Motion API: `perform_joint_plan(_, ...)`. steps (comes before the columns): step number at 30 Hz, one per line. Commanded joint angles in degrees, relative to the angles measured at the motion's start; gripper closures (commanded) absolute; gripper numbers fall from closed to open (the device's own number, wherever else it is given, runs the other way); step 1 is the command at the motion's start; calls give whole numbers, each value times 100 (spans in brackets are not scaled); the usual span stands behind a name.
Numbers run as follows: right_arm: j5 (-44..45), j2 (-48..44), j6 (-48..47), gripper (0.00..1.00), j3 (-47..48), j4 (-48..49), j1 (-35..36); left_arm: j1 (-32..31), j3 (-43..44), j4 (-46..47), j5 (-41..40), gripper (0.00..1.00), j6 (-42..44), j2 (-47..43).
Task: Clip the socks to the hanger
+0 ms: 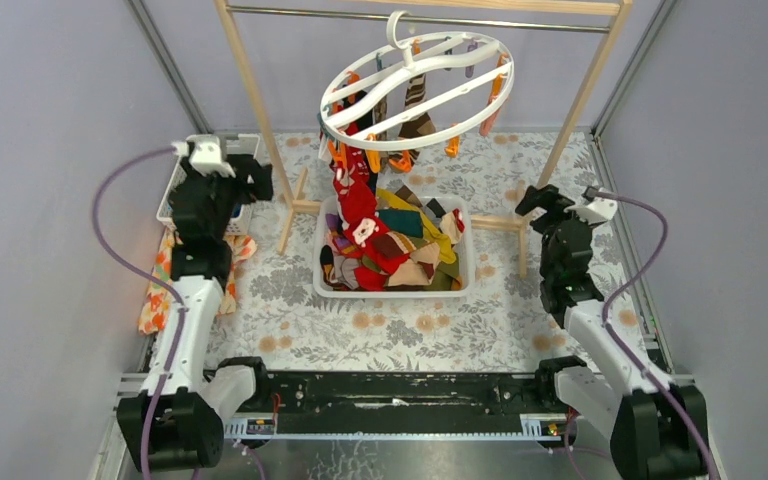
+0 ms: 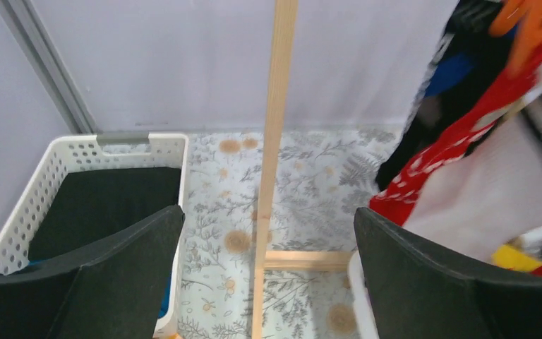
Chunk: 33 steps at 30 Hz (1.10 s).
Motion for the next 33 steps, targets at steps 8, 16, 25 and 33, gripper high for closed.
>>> perform_joint_plan(8, -3062, -1560, 1063, 12, -80, -728, 546, 107, 2764, -5069, 1461, 1, -214, 144)
perform_joint_plan(16, -2274, -998, 306, 13, 320, 142, 2793, 122, 3760, -5913, 2064, 1, -46, 450)
perform_joint_plan(25, -783, 944, -1131, 19, 1789, 885, 4672, 119, 4249, -6296, 2623, 2, -75, 875)
perform_joint_plan(33, -377, 1794, -1601, 34, 2951, 1184, 4831, 131, 4280, -6314, 3009, 3, 18, 1003)
